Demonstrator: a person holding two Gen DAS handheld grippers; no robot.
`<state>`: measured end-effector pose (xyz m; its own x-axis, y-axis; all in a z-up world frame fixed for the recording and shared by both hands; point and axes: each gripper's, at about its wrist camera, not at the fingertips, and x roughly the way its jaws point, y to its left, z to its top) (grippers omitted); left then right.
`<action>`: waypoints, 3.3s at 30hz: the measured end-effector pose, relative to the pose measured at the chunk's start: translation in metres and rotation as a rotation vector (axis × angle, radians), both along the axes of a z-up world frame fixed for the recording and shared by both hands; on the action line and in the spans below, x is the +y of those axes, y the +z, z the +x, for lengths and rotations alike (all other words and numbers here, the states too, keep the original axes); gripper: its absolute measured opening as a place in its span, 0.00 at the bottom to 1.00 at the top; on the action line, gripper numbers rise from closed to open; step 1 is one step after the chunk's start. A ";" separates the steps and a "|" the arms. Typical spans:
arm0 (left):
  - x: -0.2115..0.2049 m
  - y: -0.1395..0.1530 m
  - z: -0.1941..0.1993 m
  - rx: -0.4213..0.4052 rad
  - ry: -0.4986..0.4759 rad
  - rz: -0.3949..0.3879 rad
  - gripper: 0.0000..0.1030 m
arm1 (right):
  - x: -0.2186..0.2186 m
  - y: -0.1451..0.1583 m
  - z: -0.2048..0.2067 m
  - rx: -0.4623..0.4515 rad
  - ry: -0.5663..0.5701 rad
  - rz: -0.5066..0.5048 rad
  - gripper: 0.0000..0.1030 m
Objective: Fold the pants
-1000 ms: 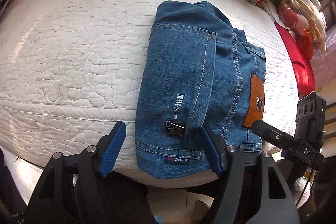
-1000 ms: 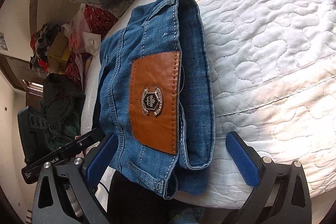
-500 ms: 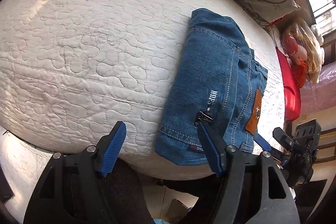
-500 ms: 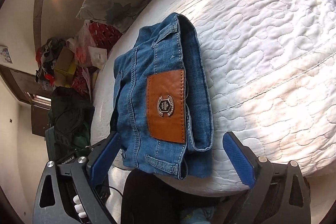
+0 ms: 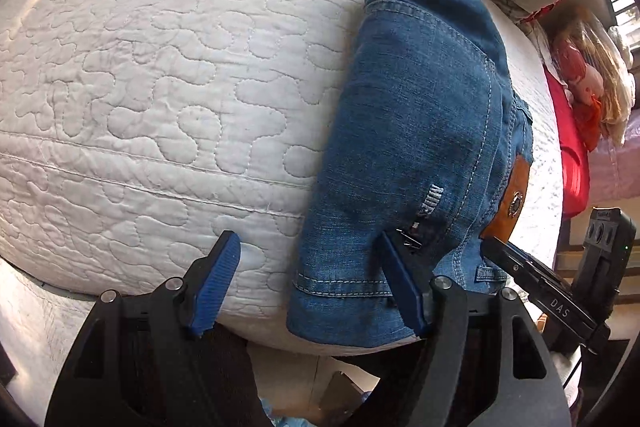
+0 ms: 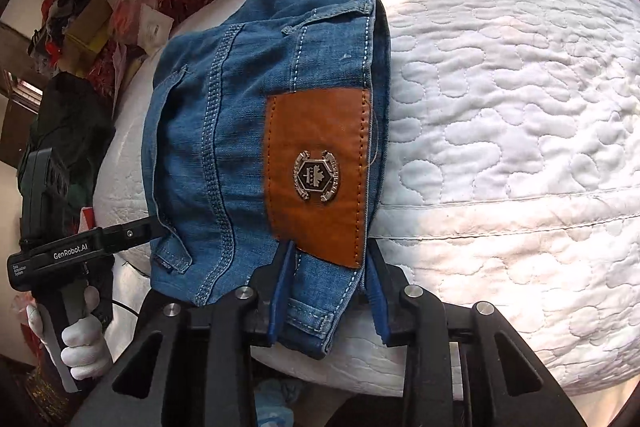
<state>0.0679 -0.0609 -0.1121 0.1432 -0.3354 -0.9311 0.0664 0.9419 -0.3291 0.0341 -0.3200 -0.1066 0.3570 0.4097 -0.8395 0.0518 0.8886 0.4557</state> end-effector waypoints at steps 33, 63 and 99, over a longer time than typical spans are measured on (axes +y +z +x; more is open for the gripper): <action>0.004 0.055 0.101 -0.144 -0.072 0.003 0.72 | -0.090 0.005 0.050 -0.103 -0.231 0.367 0.57; -0.014 0.012 0.057 0.017 -0.058 -0.186 0.50 | 0.004 0.000 0.024 -0.143 -0.032 0.124 0.55; 0.116 0.066 0.143 -0.250 0.215 0.006 0.42 | 0.079 0.038 0.139 -0.208 -0.042 0.141 0.63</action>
